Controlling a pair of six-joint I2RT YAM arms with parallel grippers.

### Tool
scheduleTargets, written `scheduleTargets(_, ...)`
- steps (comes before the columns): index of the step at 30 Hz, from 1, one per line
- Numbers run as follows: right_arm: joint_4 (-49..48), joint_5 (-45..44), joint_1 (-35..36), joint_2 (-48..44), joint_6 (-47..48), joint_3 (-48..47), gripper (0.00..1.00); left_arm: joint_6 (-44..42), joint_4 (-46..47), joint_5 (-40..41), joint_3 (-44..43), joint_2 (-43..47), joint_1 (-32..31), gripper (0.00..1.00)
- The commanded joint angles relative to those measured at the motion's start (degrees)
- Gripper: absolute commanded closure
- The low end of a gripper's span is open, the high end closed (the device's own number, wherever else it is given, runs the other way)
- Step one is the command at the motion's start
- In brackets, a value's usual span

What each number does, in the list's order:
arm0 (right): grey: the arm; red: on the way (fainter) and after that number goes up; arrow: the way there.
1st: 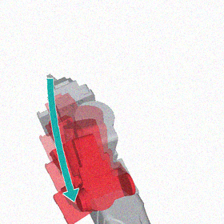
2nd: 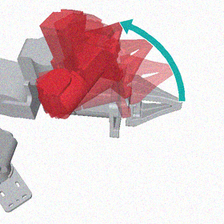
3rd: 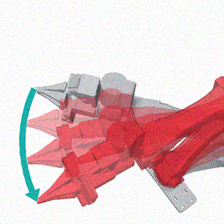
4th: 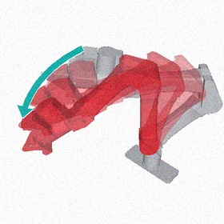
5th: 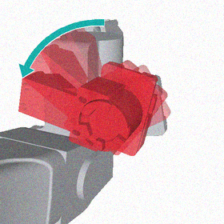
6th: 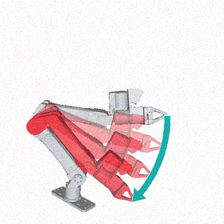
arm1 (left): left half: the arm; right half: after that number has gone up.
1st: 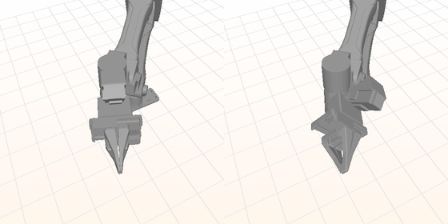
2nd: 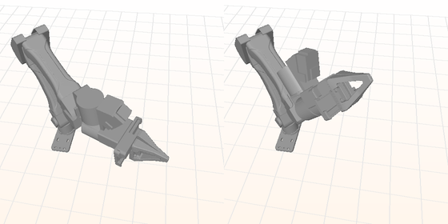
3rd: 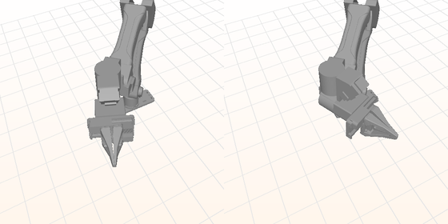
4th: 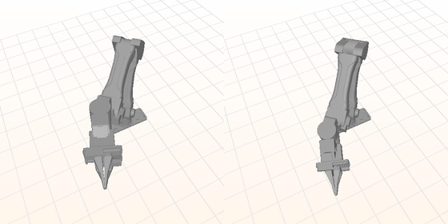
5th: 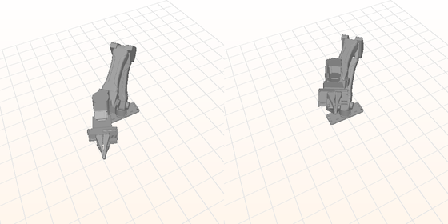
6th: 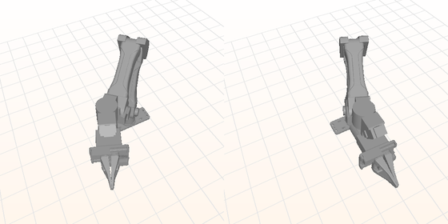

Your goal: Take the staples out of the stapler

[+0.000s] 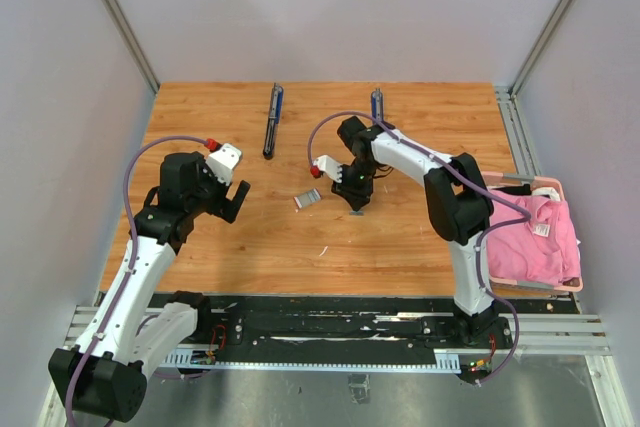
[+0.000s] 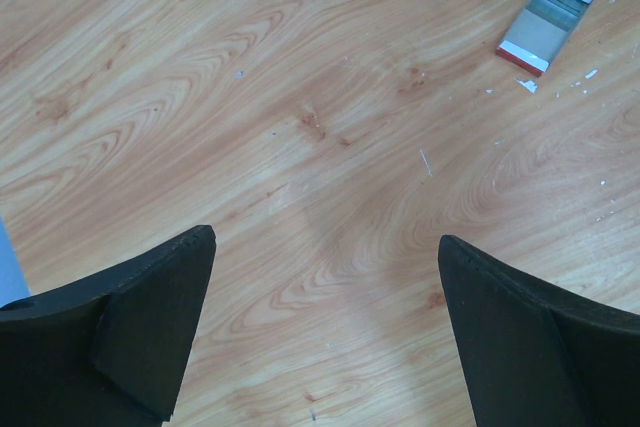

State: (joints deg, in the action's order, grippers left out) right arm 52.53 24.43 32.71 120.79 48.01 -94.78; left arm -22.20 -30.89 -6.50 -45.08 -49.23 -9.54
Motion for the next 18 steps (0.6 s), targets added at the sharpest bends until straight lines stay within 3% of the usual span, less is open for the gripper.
scheduleTargets(1,0.3,-0.2,-0.5,1.6,-0.3,1.0,0.67,-0.2,0.9,-0.3,0.3,0.1,0.2,0.02)
scheduleTargets(18,-1.5,-1.7,-0.4,2.4,-1.7,1.6,0.67,-0.2,1.0,-0.4,0.3,0.0,0.2,0.02)
